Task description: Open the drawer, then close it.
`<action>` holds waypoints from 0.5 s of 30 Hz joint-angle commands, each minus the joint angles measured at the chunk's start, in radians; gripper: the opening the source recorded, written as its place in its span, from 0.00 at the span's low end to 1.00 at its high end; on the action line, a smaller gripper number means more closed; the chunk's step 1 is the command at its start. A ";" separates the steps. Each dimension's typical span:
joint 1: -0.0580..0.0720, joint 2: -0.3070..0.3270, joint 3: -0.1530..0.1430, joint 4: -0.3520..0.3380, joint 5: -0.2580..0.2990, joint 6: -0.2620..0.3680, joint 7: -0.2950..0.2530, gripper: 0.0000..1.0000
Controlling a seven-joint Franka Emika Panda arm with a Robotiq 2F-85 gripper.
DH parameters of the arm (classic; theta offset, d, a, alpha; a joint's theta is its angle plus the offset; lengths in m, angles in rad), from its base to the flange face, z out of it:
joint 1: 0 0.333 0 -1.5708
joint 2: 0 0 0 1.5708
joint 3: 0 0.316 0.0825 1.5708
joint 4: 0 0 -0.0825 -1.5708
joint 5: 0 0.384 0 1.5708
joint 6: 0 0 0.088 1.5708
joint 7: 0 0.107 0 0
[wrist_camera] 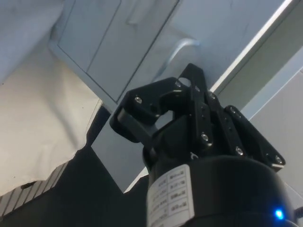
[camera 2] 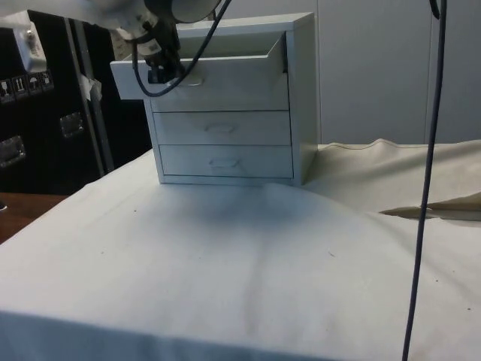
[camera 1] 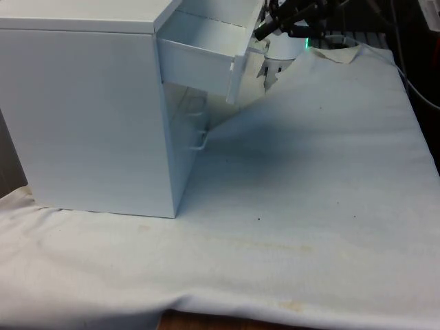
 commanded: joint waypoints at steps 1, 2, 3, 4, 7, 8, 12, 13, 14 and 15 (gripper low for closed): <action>-0.004 -0.010 -0.007 -0.011 -0.012 0.015 -0.009 0.00; -0.004 -0.010 -0.010 -0.011 -0.012 0.015 -0.012 0.00; -0.005 -0.011 -0.013 -0.010 -0.012 0.015 -0.015 0.00; -0.005 -0.011 -0.019 -0.010 -0.012 0.015 -0.020 0.00; -0.001 -0.003 -0.022 0.000 0.000 0.001 -0.019 0.00; -0.005 -0.012 -0.027 -0.010 -0.011 0.015 -0.027 0.00; -0.006 -0.012 -0.041 -0.010 -0.011 0.016 -0.038 0.00; -0.006 -0.012 -0.044 -0.010 -0.012 0.016 -0.041 0.00; -0.006 -0.012 -0.052 -0.010 -0.012 0.016 -0.047 0.00; -0.006 -0.012 -0.055 -0.009 -0.012 0.016 -0.050 0.00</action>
